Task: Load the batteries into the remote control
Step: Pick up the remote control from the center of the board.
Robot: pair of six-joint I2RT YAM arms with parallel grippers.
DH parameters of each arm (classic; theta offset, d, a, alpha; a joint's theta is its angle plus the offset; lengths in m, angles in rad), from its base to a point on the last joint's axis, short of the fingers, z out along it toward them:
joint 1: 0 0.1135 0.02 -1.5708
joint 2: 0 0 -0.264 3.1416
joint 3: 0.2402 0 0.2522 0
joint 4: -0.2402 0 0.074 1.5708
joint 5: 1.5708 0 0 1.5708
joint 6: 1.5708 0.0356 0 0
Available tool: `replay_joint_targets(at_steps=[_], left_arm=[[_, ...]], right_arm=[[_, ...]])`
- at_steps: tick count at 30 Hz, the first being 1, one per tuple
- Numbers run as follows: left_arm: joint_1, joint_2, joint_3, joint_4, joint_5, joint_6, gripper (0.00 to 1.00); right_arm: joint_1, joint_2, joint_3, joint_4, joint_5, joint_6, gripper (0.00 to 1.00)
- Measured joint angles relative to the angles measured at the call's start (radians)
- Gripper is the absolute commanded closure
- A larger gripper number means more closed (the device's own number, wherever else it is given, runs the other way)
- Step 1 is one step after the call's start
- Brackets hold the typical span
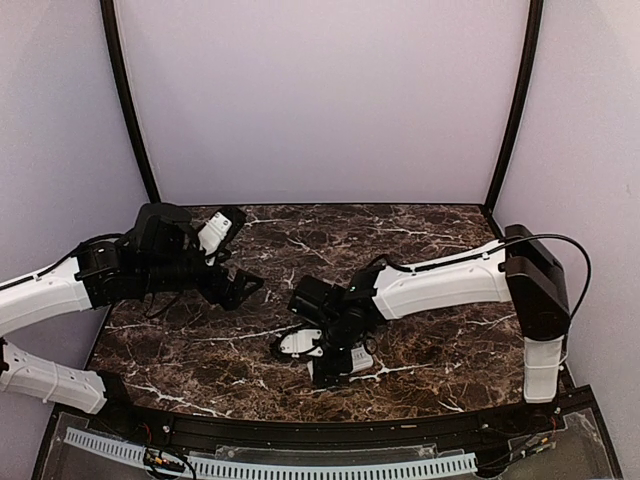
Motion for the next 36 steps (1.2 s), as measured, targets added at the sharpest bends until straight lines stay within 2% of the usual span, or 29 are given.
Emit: replay_joint_targets(at_steps=[9,11,15,19,23,36], left_arm=[[0.0,-0.026,0.0,-0.014,0.008,-0.001,0.02],[0.0,-0.024,0.0,-0.018,0.012,-0.001,0.02],[0.0,-0.012,0.0,-0.028,0.019,-0.001,0.02],[0.0,-0.006,0.0,-0.035,0.032,-0.001,0.02],[0.0,-0.005,0.0,-0.035,0.04,0.0,0.02],[0.0,-0.011,-0.001,-0.031,0.072,0.009,0.02]], right_arm=[[0.0,0.051,0.059,-0.101,-0.013,-0.008,0.22],[0.0,0.065,0.071,-0.121,-0.016,-0.011,0.27],[0.0,0.086,0.103,-0.143,-0.017,0.005,0.45],[0.0,0.092,0.113,-0.153,-0.008,0.017,0.49],[0.002,0.092,0.114,-0.159,-0.005,0.023,0.59],[0.002,0.073,0.109,-0.156,-0.032,0.066,0.64]])
